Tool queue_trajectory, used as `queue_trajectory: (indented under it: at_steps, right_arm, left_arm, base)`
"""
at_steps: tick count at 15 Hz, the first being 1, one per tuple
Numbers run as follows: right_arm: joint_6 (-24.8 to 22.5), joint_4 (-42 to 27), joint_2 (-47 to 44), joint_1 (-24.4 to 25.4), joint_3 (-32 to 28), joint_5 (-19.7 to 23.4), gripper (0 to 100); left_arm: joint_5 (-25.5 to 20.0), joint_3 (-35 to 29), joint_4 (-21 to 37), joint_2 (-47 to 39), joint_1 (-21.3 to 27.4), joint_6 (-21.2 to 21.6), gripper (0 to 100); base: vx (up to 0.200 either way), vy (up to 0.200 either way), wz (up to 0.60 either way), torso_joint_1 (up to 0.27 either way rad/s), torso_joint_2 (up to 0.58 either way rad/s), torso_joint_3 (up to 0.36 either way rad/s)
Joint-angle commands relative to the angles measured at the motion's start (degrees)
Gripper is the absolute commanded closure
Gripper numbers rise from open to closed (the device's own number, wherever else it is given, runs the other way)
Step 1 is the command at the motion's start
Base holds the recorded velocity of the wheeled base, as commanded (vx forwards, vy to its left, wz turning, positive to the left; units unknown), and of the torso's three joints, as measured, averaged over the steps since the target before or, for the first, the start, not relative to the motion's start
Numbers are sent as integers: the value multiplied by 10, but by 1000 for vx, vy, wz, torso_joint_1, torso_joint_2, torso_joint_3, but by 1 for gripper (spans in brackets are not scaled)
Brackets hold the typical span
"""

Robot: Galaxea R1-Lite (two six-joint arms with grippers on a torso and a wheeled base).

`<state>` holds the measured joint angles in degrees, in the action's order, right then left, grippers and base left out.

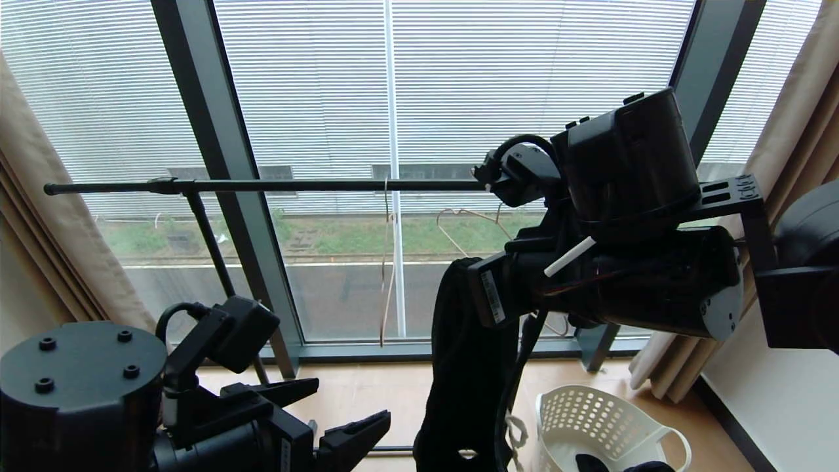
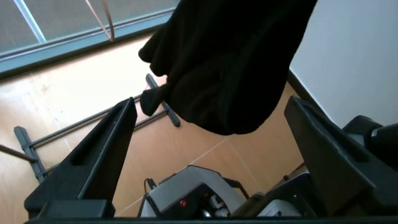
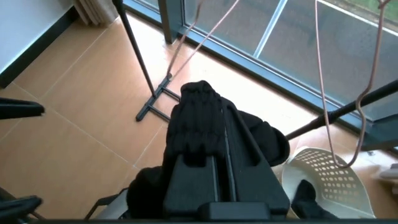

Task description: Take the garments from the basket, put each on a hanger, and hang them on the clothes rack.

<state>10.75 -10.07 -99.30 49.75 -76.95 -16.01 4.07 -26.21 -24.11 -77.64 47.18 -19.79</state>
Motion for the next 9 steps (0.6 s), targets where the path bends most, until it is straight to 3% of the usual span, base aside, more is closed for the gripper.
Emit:
queue_trajectory:
  at_steps: [1, 9]
  right_arm:
    - [1, 0, -8, 5, -6, 0, 100]
    - [1, 4, -17, 41, -11, 0, 100]
  left_arm:
    - [1, 1, -1, -24, 3, -3, 0]
    - [0, 11, -68, -104, 20, -10, 0]
  base:
    - [0, 0, 0, 0, 0, 0]
    - [0, 0, 0, 0, 0, 0]
